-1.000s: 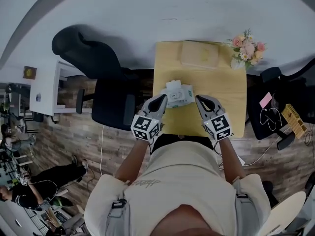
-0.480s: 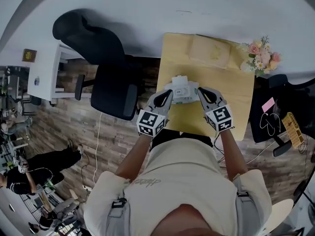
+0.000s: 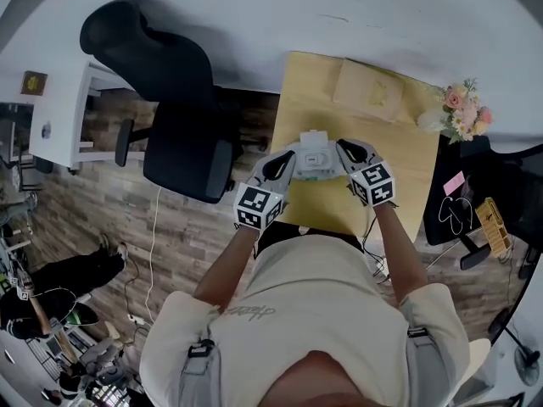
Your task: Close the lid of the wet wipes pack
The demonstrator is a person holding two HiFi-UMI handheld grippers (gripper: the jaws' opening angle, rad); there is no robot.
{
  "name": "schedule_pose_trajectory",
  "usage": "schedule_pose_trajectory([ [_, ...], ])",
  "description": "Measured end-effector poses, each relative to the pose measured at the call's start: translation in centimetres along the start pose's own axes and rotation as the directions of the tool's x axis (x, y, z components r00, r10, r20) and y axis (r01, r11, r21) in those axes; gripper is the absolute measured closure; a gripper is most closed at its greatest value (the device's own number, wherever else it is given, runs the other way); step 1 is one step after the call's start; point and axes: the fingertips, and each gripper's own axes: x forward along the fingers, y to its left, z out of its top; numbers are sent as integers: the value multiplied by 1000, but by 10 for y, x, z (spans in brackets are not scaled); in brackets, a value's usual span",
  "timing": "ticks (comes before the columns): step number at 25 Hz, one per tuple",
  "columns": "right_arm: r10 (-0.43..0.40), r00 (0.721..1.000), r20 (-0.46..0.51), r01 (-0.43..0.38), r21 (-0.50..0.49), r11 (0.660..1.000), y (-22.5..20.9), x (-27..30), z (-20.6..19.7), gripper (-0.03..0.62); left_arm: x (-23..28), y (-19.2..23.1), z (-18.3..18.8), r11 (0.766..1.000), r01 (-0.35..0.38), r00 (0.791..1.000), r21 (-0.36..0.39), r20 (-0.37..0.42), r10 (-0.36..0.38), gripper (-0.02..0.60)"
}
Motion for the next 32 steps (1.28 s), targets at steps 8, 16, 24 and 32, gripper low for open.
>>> schedule_pose_trajectory([
  [8, 40, 989, -140, -31, 69, 997, -19, 50, -32, 554, 3, 23, -16, 999, 14, 999, -36, -29, -15, 563],
  [16, 176, 943, -283, -130, 173, 976, -30, 90, -61, 534, 9, 39, -20, 998, 16, 999, -54, -45, -18, 563],
  [24, 248, 885, -395, -169, 224, 960, -33, 111, -85, 534, 2, 49, -23, 998, -8, 999, -67, -49, 5, 563],
  [32, 363, 856, -367, -255, 309, 916, -25, 111, -77, 537, -7, 55, -31, 996, -28, 998, -90, -62, 22, 563],
])
